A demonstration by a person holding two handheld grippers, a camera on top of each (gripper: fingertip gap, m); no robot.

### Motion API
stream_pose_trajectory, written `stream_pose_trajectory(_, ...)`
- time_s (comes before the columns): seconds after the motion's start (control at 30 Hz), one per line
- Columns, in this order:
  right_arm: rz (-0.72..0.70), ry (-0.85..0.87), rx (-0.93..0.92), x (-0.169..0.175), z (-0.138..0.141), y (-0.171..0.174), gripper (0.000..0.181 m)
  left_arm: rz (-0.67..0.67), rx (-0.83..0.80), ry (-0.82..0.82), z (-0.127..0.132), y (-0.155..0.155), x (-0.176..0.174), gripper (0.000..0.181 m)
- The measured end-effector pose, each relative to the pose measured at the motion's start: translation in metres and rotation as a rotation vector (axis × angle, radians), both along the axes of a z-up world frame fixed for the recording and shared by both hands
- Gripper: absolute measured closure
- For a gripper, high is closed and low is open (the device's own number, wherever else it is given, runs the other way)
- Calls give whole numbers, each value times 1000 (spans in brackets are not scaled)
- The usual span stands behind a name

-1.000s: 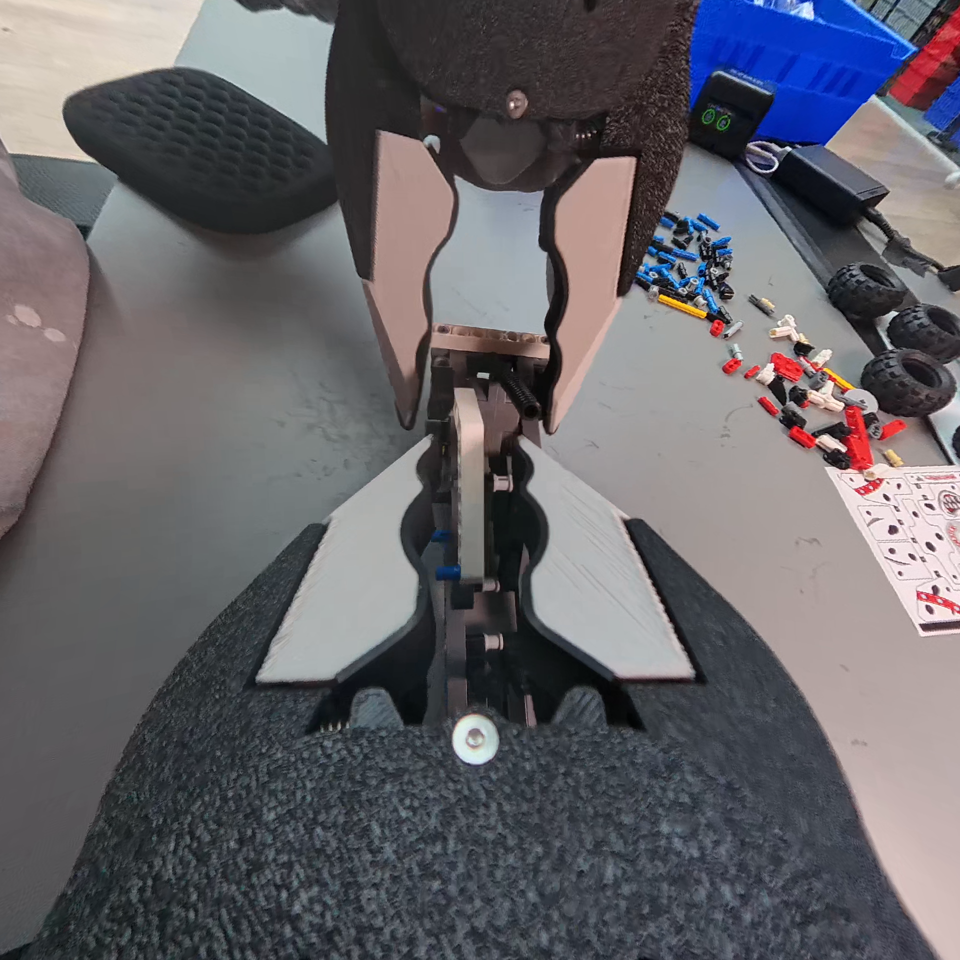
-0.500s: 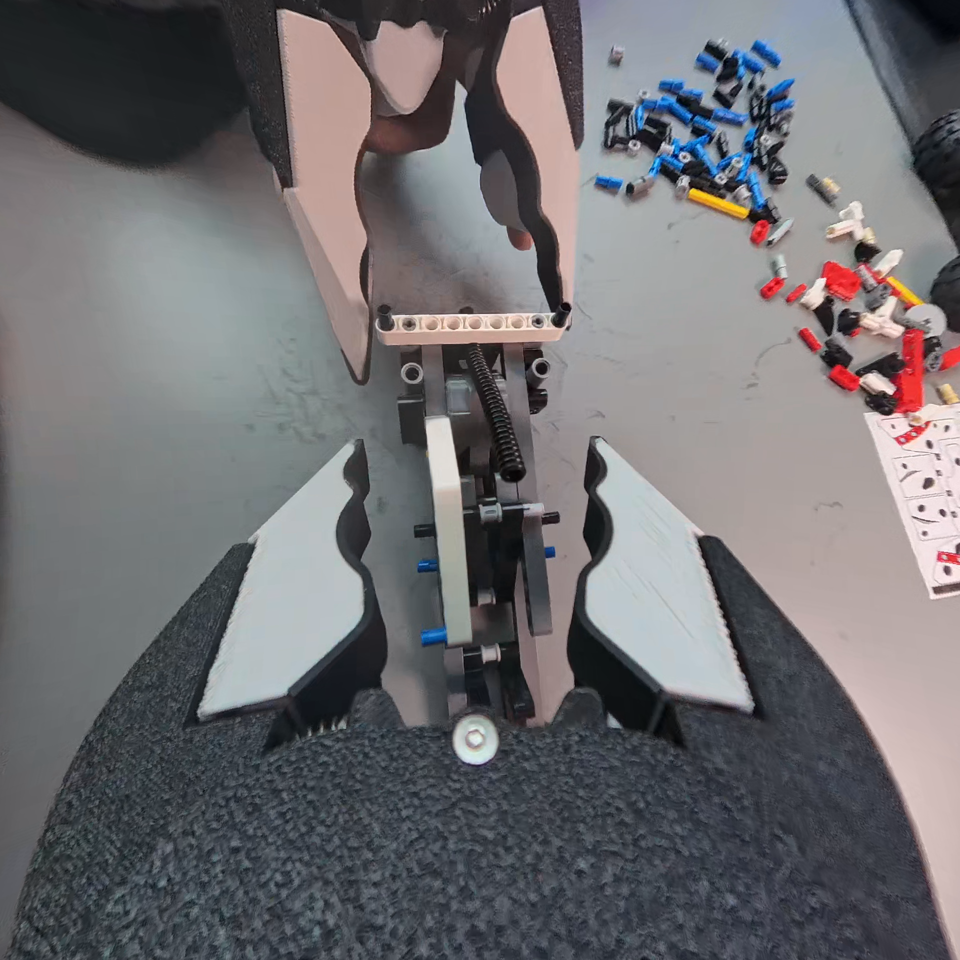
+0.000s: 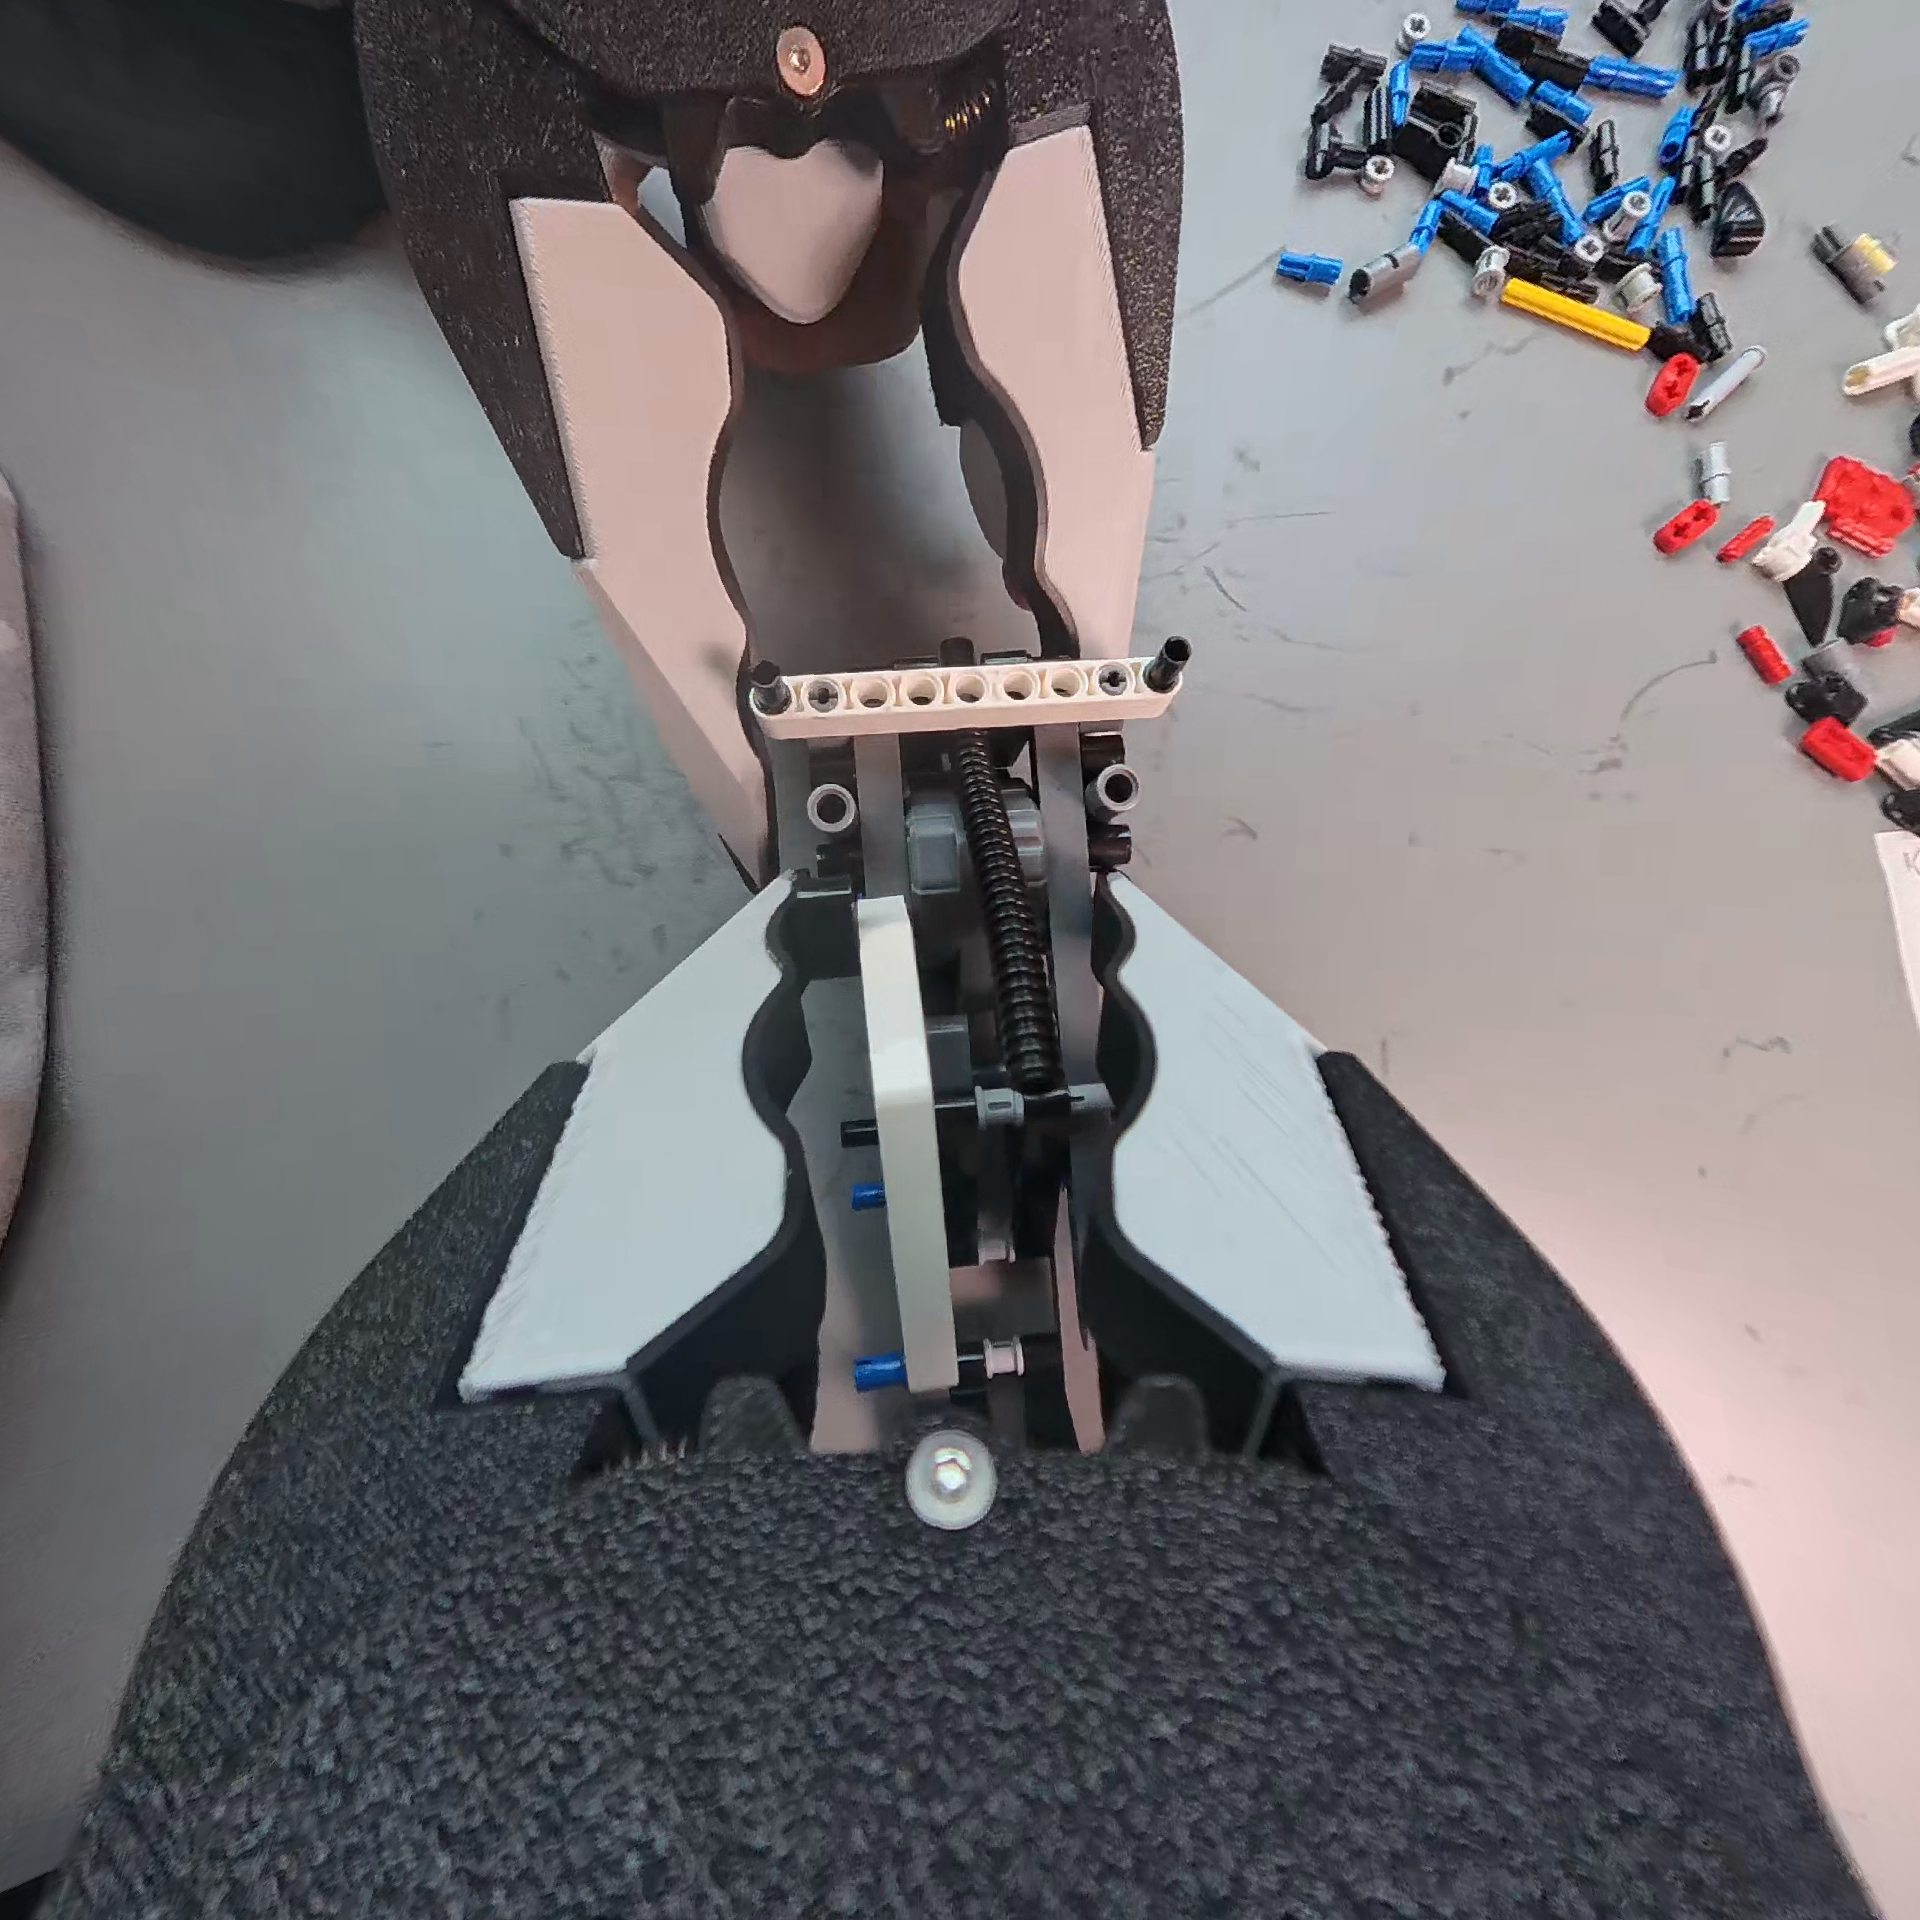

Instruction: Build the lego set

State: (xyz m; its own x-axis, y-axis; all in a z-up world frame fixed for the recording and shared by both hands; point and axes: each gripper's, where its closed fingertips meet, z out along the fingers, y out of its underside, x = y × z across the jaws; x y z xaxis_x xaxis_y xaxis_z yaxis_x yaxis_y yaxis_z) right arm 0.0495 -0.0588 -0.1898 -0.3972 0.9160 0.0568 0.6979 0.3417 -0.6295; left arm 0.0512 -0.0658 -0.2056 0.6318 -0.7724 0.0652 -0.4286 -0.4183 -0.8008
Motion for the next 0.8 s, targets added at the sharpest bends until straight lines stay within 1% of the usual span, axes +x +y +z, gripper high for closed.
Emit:
stream_pose_trajectory(0.1, 35, 6, 28, 1, 0, -1, 129, 5, -6, 8, -1, -1, -1, 117)
stream_pose_trajectory(0.17, 65, 8, 40, 1, -1, -1, 131, 4, -10, 18, -1, -2, -1, 124)
stream_pose_trajectory(0.23, 81, 7, 53, 2, -1, -2, 131, 10, -10, 24, -1, -3, -2, 126)
stream_pose_trajectory(0.4, 86, -4, 68, 1, -1, -2, 131, 7, -18, 19, -2, -3, -1, 126)
stream_pose_trajectory(0.53, 59, 11, 52, 0, 1, -2, 130, 5, -26, -2, -2, -3, -1, 126)
stream_pose_trajectory(0.57, 70, 14, 62, 1, 2, -2, 119, 3, -26, -4, -2, -4, -1, 126)
stream_pose_trajectory(0.6, 92, -9, 52, 4, 3, -4, 103, 0, -24, -4, -2, -4, -1, 126)
stream_pose_trajectory(0.63, 104, -36, 45, 7, 3, -4, 101, -1, -24, -4, -2, -4, -1, 126)
stream_pose_trajectory(0.7, 105, -43, 71, 4, 4, 5, 105, -2, -21, -1, -2, -4, -1, 126)
stream_pose_trajectory(0.8, 152, -85, 31, 5, -2, -2, 129, 3, -17, 8, -2, -4, -1, 126)
